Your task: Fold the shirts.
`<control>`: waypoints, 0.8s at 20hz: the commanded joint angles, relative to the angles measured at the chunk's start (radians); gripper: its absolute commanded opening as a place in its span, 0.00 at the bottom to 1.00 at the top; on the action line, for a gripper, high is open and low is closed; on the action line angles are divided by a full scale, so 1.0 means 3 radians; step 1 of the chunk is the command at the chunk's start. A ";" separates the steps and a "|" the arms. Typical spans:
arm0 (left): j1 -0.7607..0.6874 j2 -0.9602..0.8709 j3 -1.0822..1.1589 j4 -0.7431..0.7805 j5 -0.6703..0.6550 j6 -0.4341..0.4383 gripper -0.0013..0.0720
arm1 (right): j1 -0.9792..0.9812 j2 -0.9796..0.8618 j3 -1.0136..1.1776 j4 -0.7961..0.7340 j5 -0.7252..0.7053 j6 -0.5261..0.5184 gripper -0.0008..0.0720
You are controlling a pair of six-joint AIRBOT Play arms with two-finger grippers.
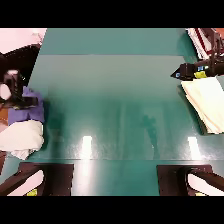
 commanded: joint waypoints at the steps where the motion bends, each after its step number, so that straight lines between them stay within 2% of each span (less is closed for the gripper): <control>1: 0.0000 0.0375 0.0711 -0.0277 -0.0164 0.0020 0.05 | 0.0001 0.0098 0.0285 0.0003 -0.0022 -0.0003 0.03; 4: -0.0100 0.0549 0.1676 -0.0785 -0.0500 0.0304 0.05 | 0.0001 0.0219 0.0688 -0.0028 -0.0202 -0.0004 0.03; 7: -0.0671 0.0554 0.2347 -0.0804 -0.0701 0.0312 0.05 | 0.0001 0.0271 0.1048 -0.0029 -0.0268 -0.0004 0.03; 11: -0.1522 0.0422 0.2438 -0.0804 -0.0734 0.0256 0.05 | 0.0001 0.0264 0.1394 -0.0029 -0.0256 -0.0005 0.03; 16: -0.2630 -0.0370 0.2438 -0.0829 -0.1260 0.0248 0.05 | 0.0001 0.0266 0.1559 -0.0029 -0.0155 -0.0005 0.03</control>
